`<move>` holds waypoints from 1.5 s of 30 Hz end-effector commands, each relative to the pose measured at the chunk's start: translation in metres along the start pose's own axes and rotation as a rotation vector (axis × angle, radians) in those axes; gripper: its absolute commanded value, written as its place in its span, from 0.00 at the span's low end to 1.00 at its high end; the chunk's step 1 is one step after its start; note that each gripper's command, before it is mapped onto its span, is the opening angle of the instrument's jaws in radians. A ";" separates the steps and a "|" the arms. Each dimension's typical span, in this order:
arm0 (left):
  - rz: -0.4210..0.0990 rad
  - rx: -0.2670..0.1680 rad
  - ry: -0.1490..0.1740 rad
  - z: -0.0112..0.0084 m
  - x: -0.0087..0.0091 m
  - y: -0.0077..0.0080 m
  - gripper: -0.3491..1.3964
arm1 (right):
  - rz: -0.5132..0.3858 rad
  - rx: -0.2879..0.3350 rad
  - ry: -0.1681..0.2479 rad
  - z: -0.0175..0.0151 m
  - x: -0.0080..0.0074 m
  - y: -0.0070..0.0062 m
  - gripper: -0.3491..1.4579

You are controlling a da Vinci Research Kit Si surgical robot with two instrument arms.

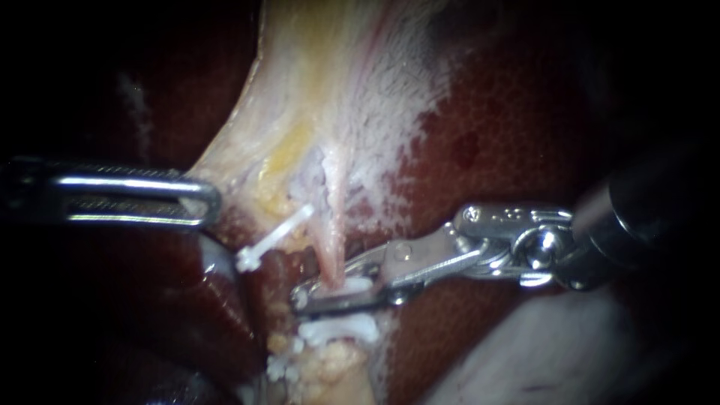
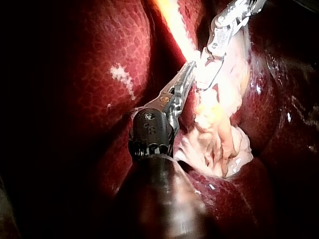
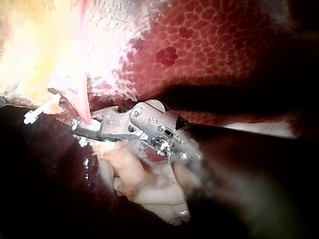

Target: Going back third clip right tube

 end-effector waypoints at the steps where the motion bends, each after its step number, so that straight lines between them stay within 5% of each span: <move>1: 0.000 0.000 0.000 0.0000 0.0000 0.0000 0.00 | 0.000 -0.001 0.000 0.0000 -0.0001 0.0001 0.00; 12: 0.001 0.001 0.000 0.0000 0.0001 0.0001 0.00 | 0.000 -0.002 -0.002 0.0001 0.0000 0.0000 0.00; 16: 0.001 0.001 0.000 0.0000 0.0001 0.0002 0.00 | -0.047 -0.025 0.027 0.0001 0.0003 0.0000 0.25; 25: 0.001 0.001 0.000 0.0000 0.0001 0.0002 0.00 | -0.174 -0.068 0.069 -0.0008 0.0011 0.0003 0.46; 36: 0.001 0.001 0.000 -0.0001 0.0002 0.0002 0.00 | -0.212 -0.109 0.084 -0.0041 0.0007 0.0000 0.50; 45: 0.002 0.003 0.000 -0.0001 0.0003 0.0006 0.00 | -0.236 -0.226 0.113 -0.0085 -0.0011 -0.0018 0.52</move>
